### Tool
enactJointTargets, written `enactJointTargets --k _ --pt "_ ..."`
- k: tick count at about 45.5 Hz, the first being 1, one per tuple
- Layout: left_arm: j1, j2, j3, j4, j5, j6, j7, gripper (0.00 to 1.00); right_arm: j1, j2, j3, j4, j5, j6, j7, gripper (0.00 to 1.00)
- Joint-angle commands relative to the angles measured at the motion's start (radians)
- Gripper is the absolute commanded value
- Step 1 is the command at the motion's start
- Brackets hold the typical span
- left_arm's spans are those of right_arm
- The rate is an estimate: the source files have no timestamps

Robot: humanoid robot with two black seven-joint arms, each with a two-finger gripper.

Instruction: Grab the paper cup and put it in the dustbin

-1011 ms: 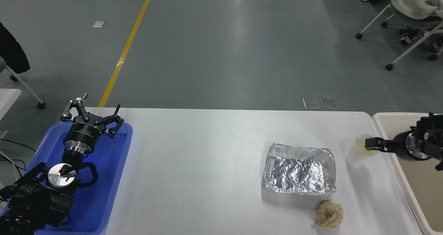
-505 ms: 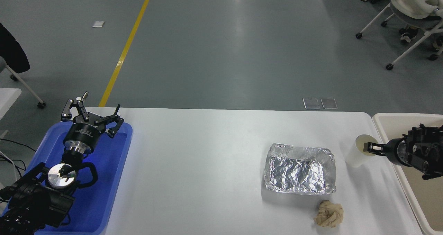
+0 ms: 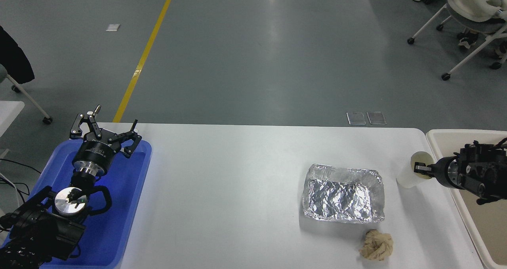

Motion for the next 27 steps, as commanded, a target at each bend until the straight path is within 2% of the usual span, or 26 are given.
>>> enactJointTargets --k 1,15,27 --pt "0.001 0.0 0.0 0.0 0.0 0.0 0.0 1.0 0.159 -0.077 -0.007 0.13 -0.005 0.004 -0.001 0.0" --pt "-0.001 0.0 0.0 -0.001 0.0 0.0 0.0 1.0 0.495 -0.238 -0.033 0.301 -0.005 0.135 -0.005 0.0" --pt "0.001 0.0 0.0 0.0 0.0 0.0 0.0 1.0 0.732 -0.296 -0.122 0.365 -0.005 0.259 -0.004 0.0"
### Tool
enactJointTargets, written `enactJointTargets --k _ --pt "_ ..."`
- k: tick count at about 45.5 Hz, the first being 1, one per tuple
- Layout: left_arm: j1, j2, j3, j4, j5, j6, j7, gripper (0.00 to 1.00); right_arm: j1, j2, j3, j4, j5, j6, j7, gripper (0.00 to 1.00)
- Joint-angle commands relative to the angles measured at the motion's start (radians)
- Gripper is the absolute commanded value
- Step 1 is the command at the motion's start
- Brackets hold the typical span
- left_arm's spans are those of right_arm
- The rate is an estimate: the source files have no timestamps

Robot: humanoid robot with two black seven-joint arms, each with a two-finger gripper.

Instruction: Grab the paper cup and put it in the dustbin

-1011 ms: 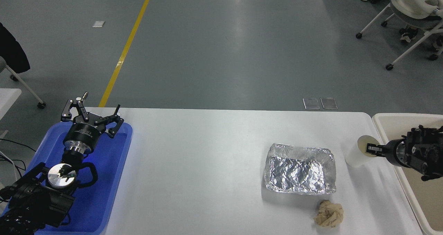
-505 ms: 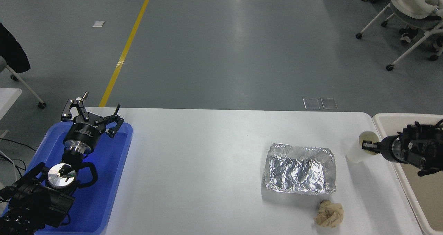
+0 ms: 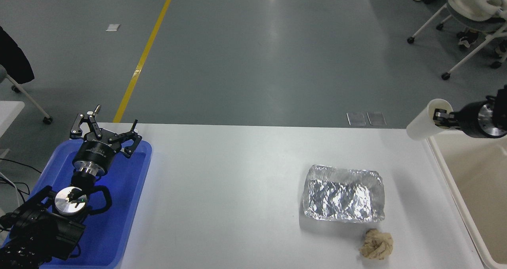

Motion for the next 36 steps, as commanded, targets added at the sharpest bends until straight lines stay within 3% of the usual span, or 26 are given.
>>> enactJointTargets --k 1,24,36 --pt "-0.001 0.0 0.0 0.0 0.0 0.0 -0.002 1.0 0.237 -0.073 -0.064 0.078 -0.001 0.116 -0.001 0.0" --pt "-0.001 0.0 0.0 0.0 0.0 0.0 0.0 1.0 0.335 -0.104 -0.12 0.084 -0.005 0.173 -0.004 0.0" --pt "-0.001 0.0 0.0 0.0 0.0 0.0 0.0 1.0 0.006 -0.095 -0.102 -0.241 0.015 0.121 -0.006 0.0"
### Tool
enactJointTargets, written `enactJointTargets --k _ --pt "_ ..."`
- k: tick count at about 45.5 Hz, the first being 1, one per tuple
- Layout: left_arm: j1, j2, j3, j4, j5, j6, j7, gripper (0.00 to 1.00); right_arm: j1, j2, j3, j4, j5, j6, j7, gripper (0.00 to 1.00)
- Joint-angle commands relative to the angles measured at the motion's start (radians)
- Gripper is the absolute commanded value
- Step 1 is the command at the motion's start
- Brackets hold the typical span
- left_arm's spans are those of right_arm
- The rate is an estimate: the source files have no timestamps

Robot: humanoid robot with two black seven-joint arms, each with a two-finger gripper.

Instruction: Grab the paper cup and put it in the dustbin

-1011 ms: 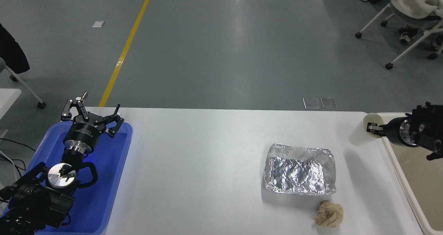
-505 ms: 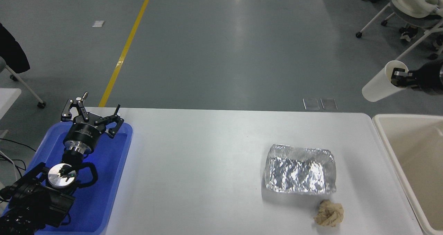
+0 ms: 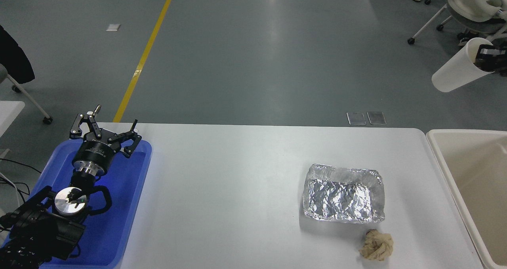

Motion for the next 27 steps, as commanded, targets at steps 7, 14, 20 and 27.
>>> enactJointTargets --k 7,14,20,27 --pt "0.0 0.0 0.0 0.0 0.0 0.001 0.0 1.0 -0.401 0.036 0.038 -0.442 0.013 -0.052 -0.005 0.0" --pt "-0.001 0.0 0.0 0.0 0.0 0.001 0.0 1.0 -0.594 0.062 0.102 -0.6 0.013 -0.142 -0.013 0.0" --pt "0.0 0.0 0.0 -0.001 0.0 0.001 0.0 1.0 -0.737 0.099 0.208 -0.7 0.013 -0.213 -0.059 0.0" --pt "-0.001 0.0 0.0 0.0 0.0 0.001 -0.001 1.0 -0.892 0.148 0.338 -0.766 0.013 -0.32 -0.065 0.0"
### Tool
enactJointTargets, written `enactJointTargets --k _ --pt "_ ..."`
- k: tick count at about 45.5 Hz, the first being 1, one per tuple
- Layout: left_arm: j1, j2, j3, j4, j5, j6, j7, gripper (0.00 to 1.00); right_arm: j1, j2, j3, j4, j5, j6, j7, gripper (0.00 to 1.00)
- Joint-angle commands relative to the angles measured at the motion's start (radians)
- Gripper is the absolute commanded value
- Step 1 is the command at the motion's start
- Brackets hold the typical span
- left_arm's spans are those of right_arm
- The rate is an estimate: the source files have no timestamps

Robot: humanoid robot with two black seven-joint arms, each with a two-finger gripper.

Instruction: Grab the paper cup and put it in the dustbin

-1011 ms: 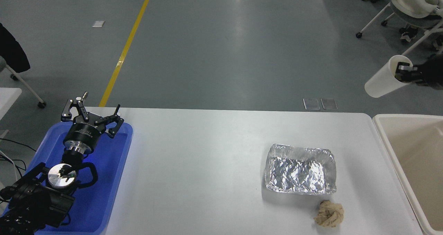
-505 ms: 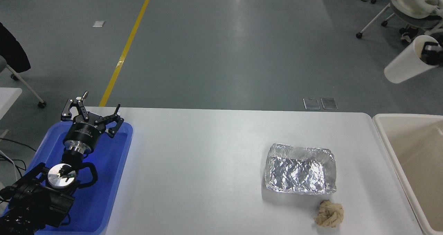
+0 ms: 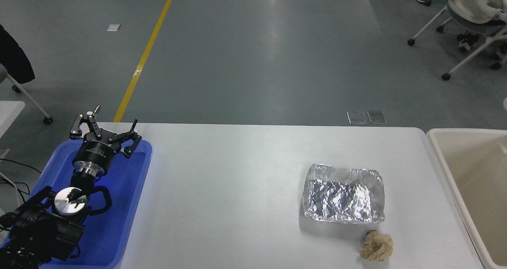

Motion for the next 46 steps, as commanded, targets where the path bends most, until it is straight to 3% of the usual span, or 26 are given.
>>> enactJointTargets --k 1,18,46 --pt "0.0 0.0 0.0 0.0 0.0 -0.001 0.0 1.0 -0.271 0.071 0.176 -0.165 0.001 -0.158 -0.025 0.0" --pt "0.0 0.0 0.0 0.0 0.0 -0.001 0.0 1.0 -0.492 0.151 0.33 -0.174 0.001 -0.337 -0.024 0.0" --pt "0.0 0.0 0.0 0.0 0.0 0.001 -0.001 1.0 -0.615 0.258 0.397 -0.174 0.038 -0.402 -0.024 0.0"
